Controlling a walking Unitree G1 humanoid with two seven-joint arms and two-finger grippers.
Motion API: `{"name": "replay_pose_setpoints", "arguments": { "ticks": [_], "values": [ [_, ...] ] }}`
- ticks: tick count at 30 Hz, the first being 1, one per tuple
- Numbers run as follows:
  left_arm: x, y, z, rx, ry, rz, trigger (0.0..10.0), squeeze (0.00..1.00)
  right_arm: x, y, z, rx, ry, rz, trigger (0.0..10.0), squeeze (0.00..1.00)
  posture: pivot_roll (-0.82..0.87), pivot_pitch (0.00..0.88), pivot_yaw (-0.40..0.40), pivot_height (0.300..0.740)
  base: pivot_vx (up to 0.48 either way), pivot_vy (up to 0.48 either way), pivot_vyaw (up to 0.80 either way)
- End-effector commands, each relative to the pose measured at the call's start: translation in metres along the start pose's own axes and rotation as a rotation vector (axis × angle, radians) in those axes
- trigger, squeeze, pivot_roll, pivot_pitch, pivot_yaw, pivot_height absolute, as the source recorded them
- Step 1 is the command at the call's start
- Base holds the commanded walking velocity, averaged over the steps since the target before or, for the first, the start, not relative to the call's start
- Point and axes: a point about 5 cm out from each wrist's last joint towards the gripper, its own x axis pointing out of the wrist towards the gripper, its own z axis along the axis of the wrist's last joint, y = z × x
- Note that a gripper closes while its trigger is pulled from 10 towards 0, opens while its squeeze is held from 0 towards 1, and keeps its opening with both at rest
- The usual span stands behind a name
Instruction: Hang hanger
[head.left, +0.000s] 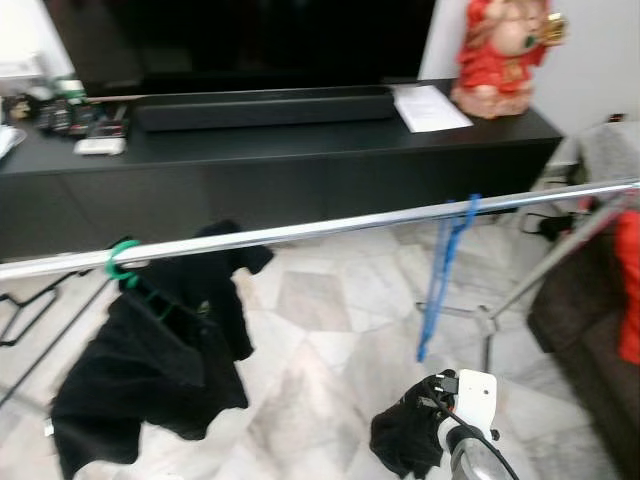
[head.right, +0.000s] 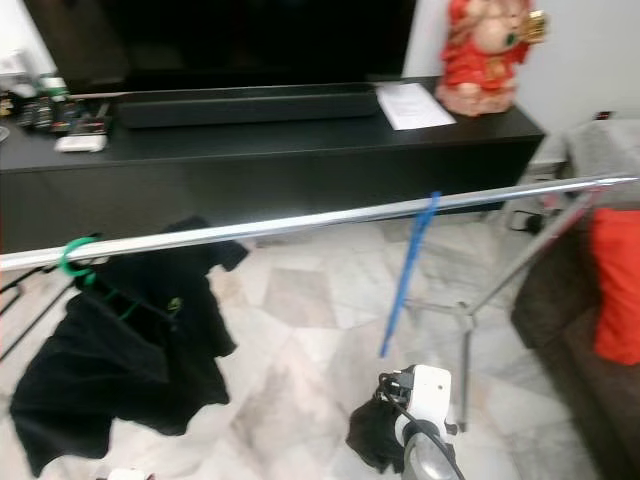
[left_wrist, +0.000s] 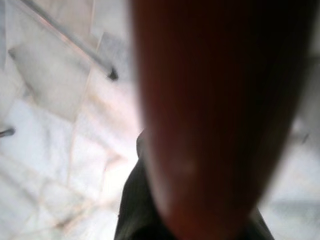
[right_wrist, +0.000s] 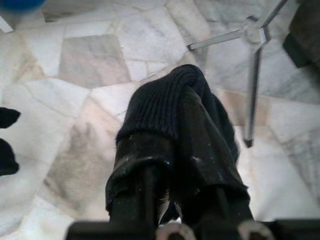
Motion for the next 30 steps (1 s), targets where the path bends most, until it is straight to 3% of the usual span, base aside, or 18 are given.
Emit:
{"name": "replay_pose_setpoints", "arguments": {
  "ticks": [1,30],
  "values": [
    [-0.003,0.002,-0.017,0.014,0.045,-0.011,10.0,0.00,-0.001,-0.007,0.000,0.005,-0.009,-0.023,10.0,0.00,-0.04,0.201,-0.017,0.740,0.000,0.000,0.00],
    [-0.006,0.001,-0.030,0.013,0.060,-0.055,10.0,0.00,-0.001,-0.008,0.001,0.015,-0.015,-0.031,10.0,0.00,-0.03,0.198,-0.020,0.740,-0.008,0.000,0.00]
  ]
}}
